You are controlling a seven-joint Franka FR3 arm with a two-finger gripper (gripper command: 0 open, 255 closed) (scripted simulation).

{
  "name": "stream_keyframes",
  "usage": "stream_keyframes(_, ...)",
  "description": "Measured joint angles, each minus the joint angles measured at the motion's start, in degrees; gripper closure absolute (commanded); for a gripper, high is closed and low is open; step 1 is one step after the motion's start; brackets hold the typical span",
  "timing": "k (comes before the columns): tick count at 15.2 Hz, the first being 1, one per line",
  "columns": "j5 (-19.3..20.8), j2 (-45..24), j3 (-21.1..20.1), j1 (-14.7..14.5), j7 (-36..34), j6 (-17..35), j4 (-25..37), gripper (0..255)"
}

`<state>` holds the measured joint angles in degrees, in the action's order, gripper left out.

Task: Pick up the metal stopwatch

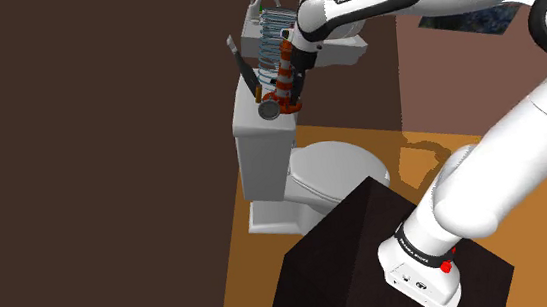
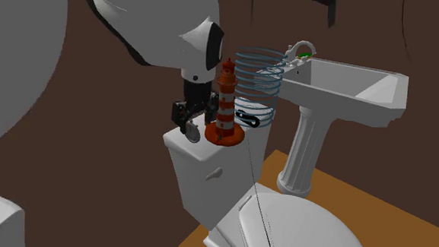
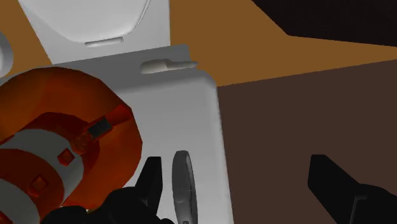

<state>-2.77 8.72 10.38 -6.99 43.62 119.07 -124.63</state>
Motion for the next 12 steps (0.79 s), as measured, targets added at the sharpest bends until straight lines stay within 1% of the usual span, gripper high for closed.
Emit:
stream_keyframes(2,-1.47,-4.1,0.23,-0.49,3.32,1.32,3.82,0)
stream_keyframes(5,-3.82,-9.94,0.31,-0.78,8.39,4.47,7.82,0)
stream_keyframes(7,-4.45,-11.39,0.21,-0.83,9.59,5.95,8.1,0)
stream_keyframes(12,-5.33,-13.37,0.14,-0.77,10.74,9.56,6.51,0)
